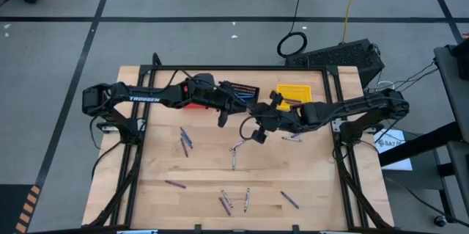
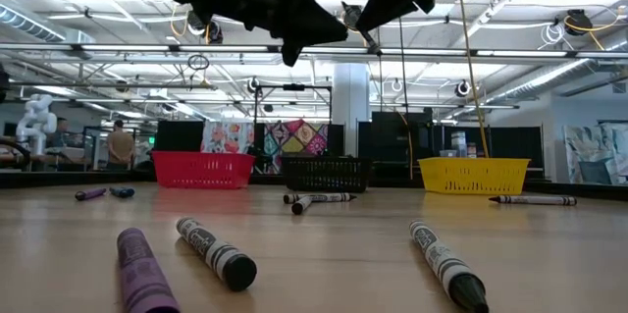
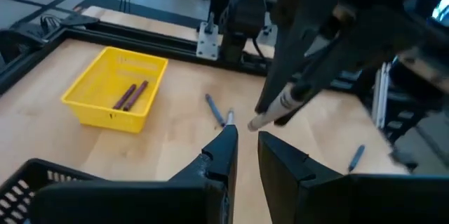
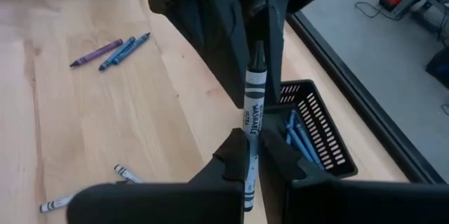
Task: Sort crayons
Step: Put the gray crayon into the red bin
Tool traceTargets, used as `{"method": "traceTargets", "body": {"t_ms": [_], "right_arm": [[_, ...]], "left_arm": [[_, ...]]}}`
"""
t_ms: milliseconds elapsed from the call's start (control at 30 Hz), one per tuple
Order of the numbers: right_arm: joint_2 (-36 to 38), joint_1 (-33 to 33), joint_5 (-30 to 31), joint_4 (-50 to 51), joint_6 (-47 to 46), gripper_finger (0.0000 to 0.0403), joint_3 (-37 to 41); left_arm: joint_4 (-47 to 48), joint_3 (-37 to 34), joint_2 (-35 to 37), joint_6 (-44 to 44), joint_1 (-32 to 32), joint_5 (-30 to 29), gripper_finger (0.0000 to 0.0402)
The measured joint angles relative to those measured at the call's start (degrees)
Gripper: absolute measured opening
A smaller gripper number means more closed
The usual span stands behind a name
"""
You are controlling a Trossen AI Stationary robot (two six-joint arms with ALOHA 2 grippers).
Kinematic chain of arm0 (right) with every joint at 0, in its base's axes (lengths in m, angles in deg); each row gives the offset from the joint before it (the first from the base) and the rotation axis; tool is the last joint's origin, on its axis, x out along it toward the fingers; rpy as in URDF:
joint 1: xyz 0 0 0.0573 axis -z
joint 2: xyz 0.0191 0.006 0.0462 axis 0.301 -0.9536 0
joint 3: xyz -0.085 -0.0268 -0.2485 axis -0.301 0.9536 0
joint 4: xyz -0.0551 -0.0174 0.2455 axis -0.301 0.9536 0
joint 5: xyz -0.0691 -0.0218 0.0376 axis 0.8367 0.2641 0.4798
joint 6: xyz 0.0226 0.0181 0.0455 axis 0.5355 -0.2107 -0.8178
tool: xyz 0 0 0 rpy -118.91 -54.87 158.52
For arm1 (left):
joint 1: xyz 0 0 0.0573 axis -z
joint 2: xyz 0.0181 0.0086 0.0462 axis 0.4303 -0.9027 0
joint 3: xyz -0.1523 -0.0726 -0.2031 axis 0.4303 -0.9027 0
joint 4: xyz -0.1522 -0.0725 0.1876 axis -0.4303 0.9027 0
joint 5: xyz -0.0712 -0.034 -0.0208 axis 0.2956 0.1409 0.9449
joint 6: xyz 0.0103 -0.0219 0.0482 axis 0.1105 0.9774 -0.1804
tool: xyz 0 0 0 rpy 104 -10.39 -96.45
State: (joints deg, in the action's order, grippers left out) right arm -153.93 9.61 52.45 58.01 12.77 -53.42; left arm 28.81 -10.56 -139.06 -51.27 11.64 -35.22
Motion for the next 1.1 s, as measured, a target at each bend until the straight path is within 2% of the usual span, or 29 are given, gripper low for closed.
{"method": "traceTargets", "body": {"t_ms": [600,1100], "right_arm": [[0.0,0.9,-1.5,-1.2,0.6,0.0002,0.0],[0.0,2.6,-3.4,-1.2,0.6,0.0002,0.0]], "left_arm": [[-2.6,0.0,0.0,1.0,0.0,1.6,0.0061],[-2.9,0.0,0.0,-2.4,0.4,2.5,0.0061]]}}
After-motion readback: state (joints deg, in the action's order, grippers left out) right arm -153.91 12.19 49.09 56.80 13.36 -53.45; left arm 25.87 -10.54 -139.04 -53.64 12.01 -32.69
